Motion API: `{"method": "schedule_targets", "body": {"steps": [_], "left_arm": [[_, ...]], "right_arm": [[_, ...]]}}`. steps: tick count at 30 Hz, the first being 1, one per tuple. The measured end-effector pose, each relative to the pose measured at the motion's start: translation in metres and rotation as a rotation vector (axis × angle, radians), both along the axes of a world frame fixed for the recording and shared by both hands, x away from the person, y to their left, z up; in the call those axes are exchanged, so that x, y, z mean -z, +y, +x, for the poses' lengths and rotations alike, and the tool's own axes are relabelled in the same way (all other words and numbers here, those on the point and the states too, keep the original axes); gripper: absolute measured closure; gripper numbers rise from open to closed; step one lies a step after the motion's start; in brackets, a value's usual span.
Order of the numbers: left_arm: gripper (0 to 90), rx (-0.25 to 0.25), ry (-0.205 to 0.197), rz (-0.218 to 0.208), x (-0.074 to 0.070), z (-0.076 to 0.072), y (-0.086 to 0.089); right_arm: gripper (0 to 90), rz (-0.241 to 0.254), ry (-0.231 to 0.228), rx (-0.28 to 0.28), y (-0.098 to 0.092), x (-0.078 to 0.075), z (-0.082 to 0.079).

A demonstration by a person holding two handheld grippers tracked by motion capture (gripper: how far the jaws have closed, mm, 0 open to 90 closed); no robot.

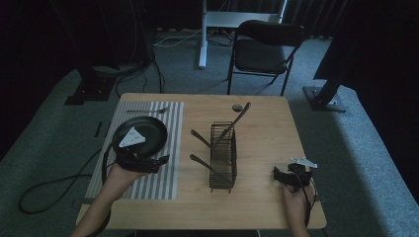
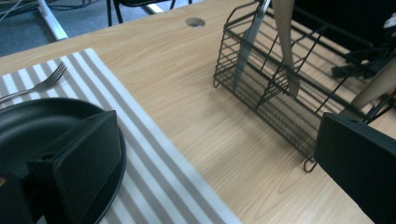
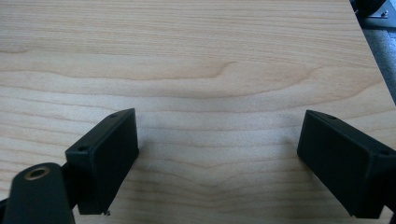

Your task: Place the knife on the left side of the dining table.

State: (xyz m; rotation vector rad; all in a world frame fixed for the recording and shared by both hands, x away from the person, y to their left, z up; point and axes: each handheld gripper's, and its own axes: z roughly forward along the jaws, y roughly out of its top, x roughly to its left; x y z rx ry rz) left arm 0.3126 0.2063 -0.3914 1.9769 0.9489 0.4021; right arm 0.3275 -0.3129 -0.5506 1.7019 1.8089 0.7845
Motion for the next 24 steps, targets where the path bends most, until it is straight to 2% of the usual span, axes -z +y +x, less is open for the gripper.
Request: {"method": "schedule_targets", "body": {"steps": [3,5,6,17,18,24], "left_arm": [[1.2,0.013,-0.007,0.018,-0.004,0.003,-0.007],[1.2,0.013,-0.007,0.018,-0.004,0.003,-0.007],[1.2,0.026,-0.008,0.012,-0.008,0.008,-0.012],[2.9,0.047,-0.007,0.006,-0.014,0.023,-0.032],[3.0,0.062,0.0,0.0,-0.016,0.026,-0.036],[3.1,0.081,0.007,0.017,-0.019,0.035,-0.049]], "right_arm": [[11.5,0.0,-0.001,0.001,0.0,0.0,0.0],[11.5,0.0,-0.001,0.001,0.0,0.0,0.0],[11.5,0.001,-0.001,0.001,0.0,0.0,0.0],[11.5,0.0,-0.002,0.001,0.0,0.0,0.0],[11.5,0.001,0.0,0.001,0.0,0.0,0.0],[11.5,0.0,-0.002,0.001,0.0,0.0,0.0]]}}
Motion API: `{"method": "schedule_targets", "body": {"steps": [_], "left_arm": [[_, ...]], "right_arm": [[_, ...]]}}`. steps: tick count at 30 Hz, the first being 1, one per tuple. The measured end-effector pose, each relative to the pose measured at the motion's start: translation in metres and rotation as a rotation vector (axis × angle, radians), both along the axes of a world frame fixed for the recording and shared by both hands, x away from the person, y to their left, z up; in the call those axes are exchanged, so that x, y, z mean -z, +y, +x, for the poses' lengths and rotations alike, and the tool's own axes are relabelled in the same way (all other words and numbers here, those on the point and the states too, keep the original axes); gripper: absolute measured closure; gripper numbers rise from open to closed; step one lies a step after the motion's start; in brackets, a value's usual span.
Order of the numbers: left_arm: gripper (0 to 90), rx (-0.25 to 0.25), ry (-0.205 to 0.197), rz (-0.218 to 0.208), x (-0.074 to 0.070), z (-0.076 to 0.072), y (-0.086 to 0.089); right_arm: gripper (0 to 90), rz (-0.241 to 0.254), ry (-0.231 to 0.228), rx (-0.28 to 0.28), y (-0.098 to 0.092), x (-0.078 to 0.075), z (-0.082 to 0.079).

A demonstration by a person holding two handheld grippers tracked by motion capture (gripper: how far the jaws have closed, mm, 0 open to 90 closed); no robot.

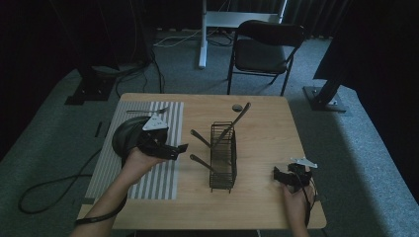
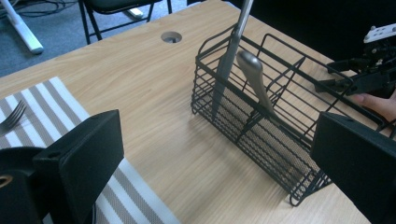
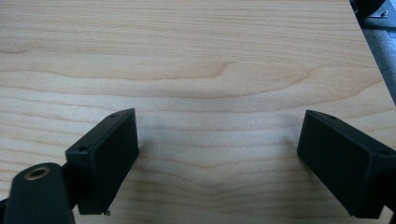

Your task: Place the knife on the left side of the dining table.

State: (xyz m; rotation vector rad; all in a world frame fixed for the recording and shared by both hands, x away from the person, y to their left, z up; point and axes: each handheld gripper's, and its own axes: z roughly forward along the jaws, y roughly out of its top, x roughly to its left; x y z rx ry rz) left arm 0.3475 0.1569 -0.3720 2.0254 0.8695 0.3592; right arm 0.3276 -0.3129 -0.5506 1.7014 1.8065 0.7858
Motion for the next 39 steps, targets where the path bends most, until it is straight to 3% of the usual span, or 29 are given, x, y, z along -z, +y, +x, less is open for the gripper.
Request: {"method": "schedule_targets", "body": {"steps": [13,15,16,18,27,30,31,33,34,39], "left_arm": [[6.3,0.033,0.029,-0.014,-0.002,0.016,-0.02],[6.7,0.041,0.031,-0.036,0.0,0.019,-0.023],[14.7,0.041,0.031,-0.036,0.0,0.019,-0.023],[15.1,0.052,0.058,-0.07,0.002,0.023,-0.026],[32.4,0.064,0.079,-0.067,0.006,0.029,-0.035],[34.2,0.065,0.089,-0.066,0.008,0.03,-0.038],[40.4,0.065,0.094,-0.068,0.008,0.031,-0.039],[42.6,0.076,0.102,-0.083,0.009,0.031,-0.039],[48.2,0.084,0.107,-0.084,0.009,0.031,-0.039],[60.3,0.108,0.132,-0.068,0.012,0.034,-0.041]], "right_arm": [[11.9,0.0,0.0,0.001,0.0,0.0,0.0],[11.9,0.0,0.0,0.001,0.0,0.0,0.0],[11.8,0.0,0.0,0.001,0.0,0.0,0.0],[11.9,0.0,0.0,0.001,0.0,0.0,0.0],[11.9,-0.001,-0.001,0.001,0.0,0.0,0.0],[11.9,-0.001,-0.001,0.001,0.0,0.0,0.0],[11.9,-0.001,-0.001,0.001,0.0,0.0,0.0],[11.9,-0.001,-0.001,0.001,0.0,0.0,0.0],[11.9,-0.001,-0.001,0.001,0.0,0.0,0.0],[11.9,-0.001,-0.001,0.001,0.0,0.0,0.0]]}}
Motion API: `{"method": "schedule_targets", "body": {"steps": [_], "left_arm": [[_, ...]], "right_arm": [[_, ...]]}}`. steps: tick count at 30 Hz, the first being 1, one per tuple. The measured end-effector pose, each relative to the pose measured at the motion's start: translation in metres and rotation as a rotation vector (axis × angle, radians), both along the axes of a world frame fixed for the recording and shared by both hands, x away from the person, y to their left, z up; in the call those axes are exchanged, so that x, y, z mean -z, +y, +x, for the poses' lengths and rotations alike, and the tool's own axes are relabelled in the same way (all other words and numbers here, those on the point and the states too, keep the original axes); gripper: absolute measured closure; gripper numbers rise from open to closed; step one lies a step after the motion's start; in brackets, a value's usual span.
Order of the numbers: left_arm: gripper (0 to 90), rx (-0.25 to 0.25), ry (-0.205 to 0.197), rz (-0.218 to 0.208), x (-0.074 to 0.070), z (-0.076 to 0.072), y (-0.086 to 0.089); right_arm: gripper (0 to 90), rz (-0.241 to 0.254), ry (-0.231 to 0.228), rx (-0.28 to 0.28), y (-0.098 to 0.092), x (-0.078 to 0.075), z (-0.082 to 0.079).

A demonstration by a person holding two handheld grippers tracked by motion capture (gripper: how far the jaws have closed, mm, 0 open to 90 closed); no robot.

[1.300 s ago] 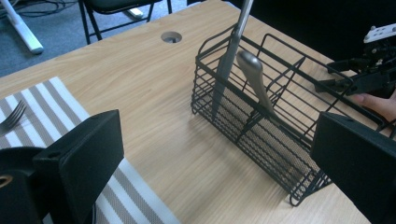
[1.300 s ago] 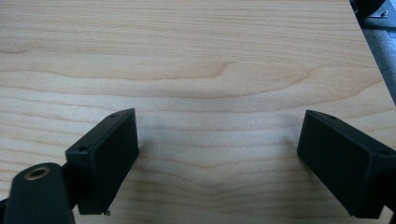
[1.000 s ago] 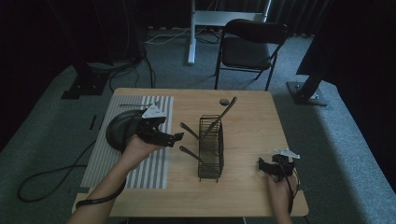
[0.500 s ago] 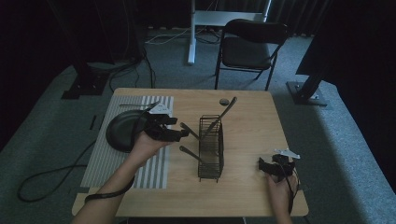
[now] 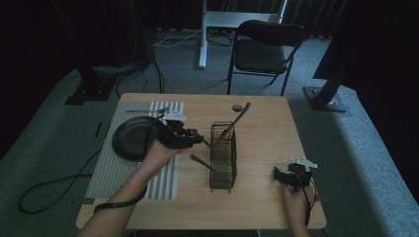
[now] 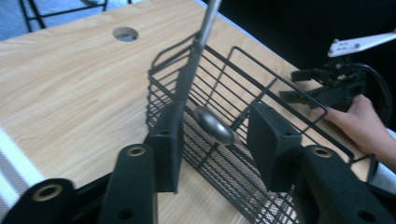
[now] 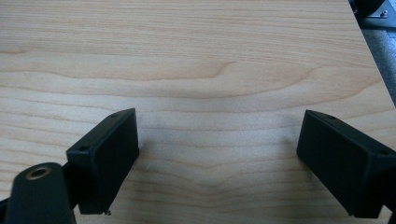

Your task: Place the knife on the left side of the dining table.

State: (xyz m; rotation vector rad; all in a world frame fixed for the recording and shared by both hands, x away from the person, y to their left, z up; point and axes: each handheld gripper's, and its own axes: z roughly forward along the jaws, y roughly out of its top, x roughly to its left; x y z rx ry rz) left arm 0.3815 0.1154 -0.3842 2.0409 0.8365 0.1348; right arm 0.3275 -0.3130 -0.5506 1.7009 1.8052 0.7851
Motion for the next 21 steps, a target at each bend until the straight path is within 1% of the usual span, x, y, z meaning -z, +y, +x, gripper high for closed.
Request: {"method": "schedule_targets", "body": {"steps": [1,2,3,4,5,6,7,11,12,14,15,16,17,19,20,21], "left_arm": [[63.2,0.006,0.015,-0.012,0.001,0.001,0.001],[64.0,0.006,0.015,-0.012,0.001,0.001,0.001],[64.0,-0.001,0.022,-0.026,0.001,0.002,0.002],[68.7,-0.001,0.019,-0.025,0.001,0.002,0.002],[69.4,-0.001,0.019,-0.025,0.001,0.002,0.002],[73.0,0.003,0.028,-0.04,0.0,0.003,0.002],[73.4,0.007,0.023,-0.026,0.0,0.002,0.001],[75.0,0.007,0.032,-0.037,0.001,0.001,0.001],[75.8,0.017,0.043,-0.062,0.001,0.0,0.002],[77.5,0.025,0.046,-0.069,0.0,-0.002,0.002],[77.5,0.039,0.044,-0.085,-0.001,-0.004,0.001],[78.6,0.043,0.034,-0.077,-0.002,-0.006,-0.001],[78.9,0.047,0.029,-0.081,-0.003,-0.008,-0.002],[81.6,0.058,0.037,-0.101,-0.004,-0.009,-0.003],[83.5,0.066,0.039,-0.107,-0.005,-0.01,-0.004],[83.5,0.066,0.039,-0.107,-0.005,-0.01,-0.004]], "right_arm": [[11.9,0.0,0.0,0.0,0.0,0.0,0.0],[11.9,0.0,0.0,0.0,0.0,0.0,0.0],[11.9,0.0,0.0,0.0,0.0,0.0,0.0],[11.9,0.0,0.0,0.0,0.0,0.0,0.0],[11.9,0.0,0.0,0.0,0.0,0.0,0.0],[11.9,0.0,0.0,0.0,0.0,0.0,0.0],[11.9,0.0,0.0,0.0,0.0,0.0,0.0],[11.9,0.0,0.0,0.0,0.0,0.0,0.0],[11.9,0.0,0.0,0.0,0.0,0.0,0.0],[11.9,0.0,0.0,0.0,0.0,0.0,0.0],[11.9,0.0,0.0,0.0,0.0,0.0,0.0],[11.9,0.0,0.0,0.0,0.0,0.0,0.0],[11.9,0.0,0.0,-0.001,0.0,0.0,0.0],[11.9,0.001,0.0,0.001,0.0,0.0,0.0],[12.0,0.001,0.0,0.0,0.0,0.0,0.0],[12.0,0.001,0.0,0.0,0.0,0.0,0.0]]}}
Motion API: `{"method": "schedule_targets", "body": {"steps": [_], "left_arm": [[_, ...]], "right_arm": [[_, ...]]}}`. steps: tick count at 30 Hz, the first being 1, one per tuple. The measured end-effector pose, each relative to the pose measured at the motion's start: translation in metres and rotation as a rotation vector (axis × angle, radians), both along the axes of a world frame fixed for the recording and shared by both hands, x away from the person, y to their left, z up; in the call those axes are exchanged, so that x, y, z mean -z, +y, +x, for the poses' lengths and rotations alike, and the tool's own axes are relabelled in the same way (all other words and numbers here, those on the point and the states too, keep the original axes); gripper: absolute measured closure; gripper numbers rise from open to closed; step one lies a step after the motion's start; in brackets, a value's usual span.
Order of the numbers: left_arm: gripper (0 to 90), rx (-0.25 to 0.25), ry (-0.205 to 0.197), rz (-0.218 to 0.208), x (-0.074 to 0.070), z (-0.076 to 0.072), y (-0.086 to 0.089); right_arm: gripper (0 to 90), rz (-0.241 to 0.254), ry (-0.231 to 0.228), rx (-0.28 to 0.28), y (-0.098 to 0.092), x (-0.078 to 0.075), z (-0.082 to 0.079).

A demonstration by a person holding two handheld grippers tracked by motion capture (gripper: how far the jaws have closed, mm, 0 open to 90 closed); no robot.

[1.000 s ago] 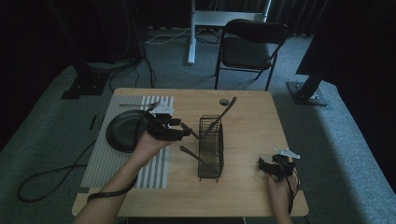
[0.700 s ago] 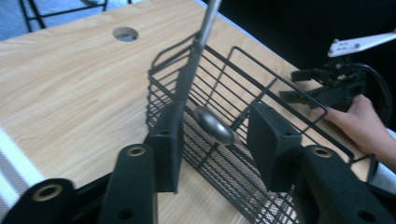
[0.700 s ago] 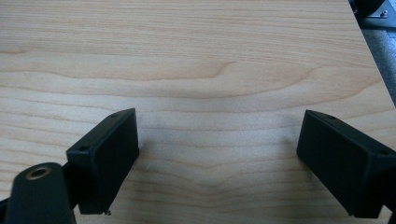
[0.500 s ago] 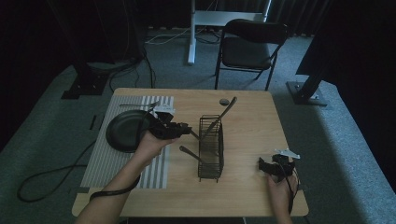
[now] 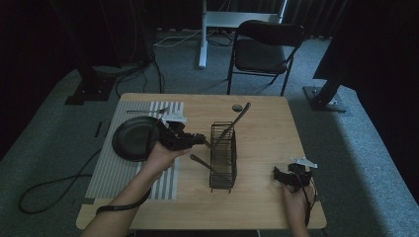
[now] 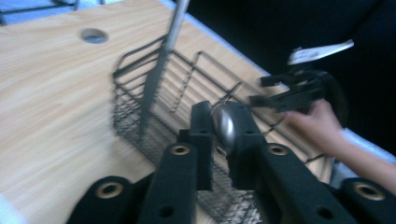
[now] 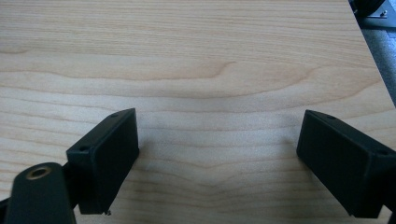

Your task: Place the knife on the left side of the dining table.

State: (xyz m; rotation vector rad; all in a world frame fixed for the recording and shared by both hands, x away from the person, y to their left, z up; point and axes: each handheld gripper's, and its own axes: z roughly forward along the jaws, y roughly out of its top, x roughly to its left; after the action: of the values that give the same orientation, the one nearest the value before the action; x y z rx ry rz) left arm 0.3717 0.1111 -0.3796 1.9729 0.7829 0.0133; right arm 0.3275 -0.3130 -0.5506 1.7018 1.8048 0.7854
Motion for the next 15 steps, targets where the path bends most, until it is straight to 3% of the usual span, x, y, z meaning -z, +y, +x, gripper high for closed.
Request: {"method": "schedule_targets", "body": {"steps": [4,9,15], "left_arm": [[83.7,0.002,-0.029,0.023,-0.004,-0.003,-0.007],[83.7,-0.017,-0.026,0.0,-0.009,-0.002,-0.005],[83.7,-0.004,-0.026,0.004,-0.014,-0.006,-0.004]], "right_arm": [[11.9,0.0,0.0,0.0,0.0,0.0,0.0],[11.9,0.0,0.0,0.0,0.0,0.0,0.0],[11.9,0.0,0.0,0.0,0.0,0.0,0.0]]}}
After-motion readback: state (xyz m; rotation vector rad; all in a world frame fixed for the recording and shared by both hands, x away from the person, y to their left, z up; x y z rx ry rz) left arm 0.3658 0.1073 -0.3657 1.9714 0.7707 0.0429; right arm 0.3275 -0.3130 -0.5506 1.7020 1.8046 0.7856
